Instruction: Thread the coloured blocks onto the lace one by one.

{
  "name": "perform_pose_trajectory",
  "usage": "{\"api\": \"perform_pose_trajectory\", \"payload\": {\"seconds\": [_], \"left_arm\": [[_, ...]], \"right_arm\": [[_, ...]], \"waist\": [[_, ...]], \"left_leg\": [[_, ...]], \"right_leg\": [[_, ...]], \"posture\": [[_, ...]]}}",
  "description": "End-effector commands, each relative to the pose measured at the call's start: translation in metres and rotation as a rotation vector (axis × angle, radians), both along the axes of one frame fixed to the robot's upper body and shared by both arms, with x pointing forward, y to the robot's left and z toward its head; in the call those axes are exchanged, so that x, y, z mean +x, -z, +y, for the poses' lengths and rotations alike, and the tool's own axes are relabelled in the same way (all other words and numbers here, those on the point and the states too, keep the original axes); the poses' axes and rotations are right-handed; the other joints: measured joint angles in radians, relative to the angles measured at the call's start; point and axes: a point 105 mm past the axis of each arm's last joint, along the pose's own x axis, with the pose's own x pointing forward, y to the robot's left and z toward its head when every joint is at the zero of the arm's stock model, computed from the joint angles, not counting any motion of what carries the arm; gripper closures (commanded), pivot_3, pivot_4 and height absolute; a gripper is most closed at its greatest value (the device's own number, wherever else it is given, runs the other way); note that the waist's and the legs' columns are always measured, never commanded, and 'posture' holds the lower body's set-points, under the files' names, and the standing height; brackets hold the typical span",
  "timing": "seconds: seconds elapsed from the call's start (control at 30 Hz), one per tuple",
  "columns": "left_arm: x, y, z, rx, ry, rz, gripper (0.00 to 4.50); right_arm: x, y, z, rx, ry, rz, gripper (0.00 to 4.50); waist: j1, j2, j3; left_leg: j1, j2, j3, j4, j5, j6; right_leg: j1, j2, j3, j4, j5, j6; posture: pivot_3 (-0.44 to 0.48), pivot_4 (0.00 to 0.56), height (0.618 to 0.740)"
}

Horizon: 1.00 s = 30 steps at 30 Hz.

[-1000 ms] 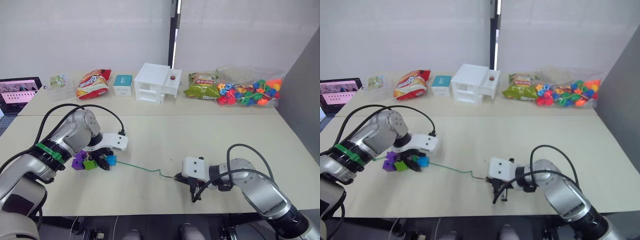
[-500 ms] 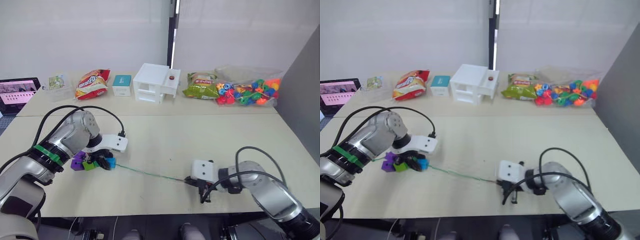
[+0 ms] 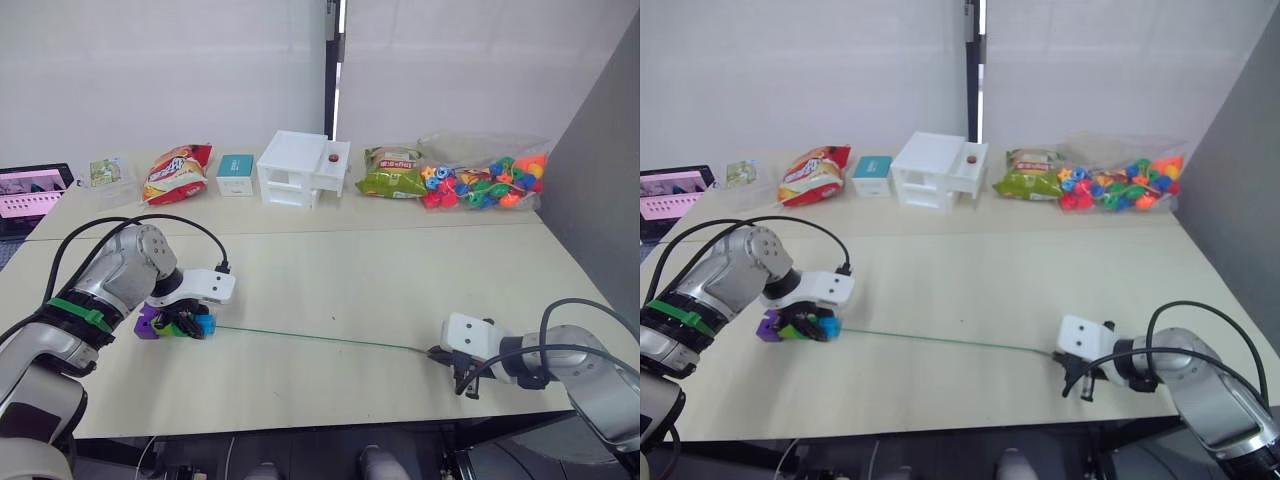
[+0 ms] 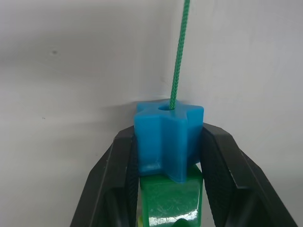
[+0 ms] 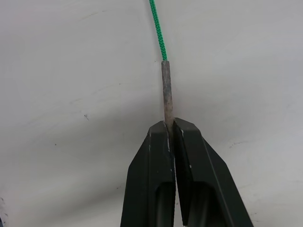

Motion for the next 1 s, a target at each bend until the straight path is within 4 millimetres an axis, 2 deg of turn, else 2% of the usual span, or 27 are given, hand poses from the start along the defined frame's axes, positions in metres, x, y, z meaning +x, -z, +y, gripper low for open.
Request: {"api": "perform_pose_trajectory", "payload": {"seconds": [0.03, 0.17, 0.5, 1.0], "left_arm": [[-0.003, 0.006, 0.038, 0.107, -0.122, -0.008, 3.2], [-0.002, 0.003, 0.038, 0.091, -0.151, -0.018, 3.2], [-0.002, 0.003, 0.038, 0.081, -0.16, -0.022, 3.2], [-0.007, 0.004, 0.025, 0.064, -0.106, -0.021, 3.2]], "right_arm": [[0.007, -0.01, -0.008, -0.028, 0.015, -0.045, 4.5], [0.014, -0.011, -0.004, -0.03, 0.003, -0.057, 4.5], [0.022, -0.013, -0.014, -0.065, 0.025, -0.068, 4.5], [0.011, -0.006, -0.038, -0.135, 0.096, -0.062, 4.5]], "waist": [[-0.002, 0.0, 0.0], [-0.007, 0.0, 0.0], [-0.006, 0.0, 0.0], [0.002, 0.0, 0.0]], "left_leg": [[0.0, 0.0, 0.0, 0.0, 0.0, 0.0], [0.0, 0.0, 0.0, 0.0, 0.0, 0.0], [0.0, 0.0, 0.0, 0.0, 0.0, 0.0], [-0.001, -0.001, 0.0, 0.0, 0.0, 0.0]], "right_leg": [[0.0, 0.0, 0.0, 0.0, 0.0, 0.0], [-0.001, 0.0, 0.0, 0.001, 0.0, 0.0], [-0.002, 0.0, 0.0, 0.002, 0.0, -0.001], [-0.001, -0.001, 0.0, 0.001, 0.0, -0.001]], "posture": [[0.0, 0.15, 0.74], [0.0, 0.15, 0.74], [0.0, 0.15, 0.74], [0.0, 0.15, 0.74]]}}
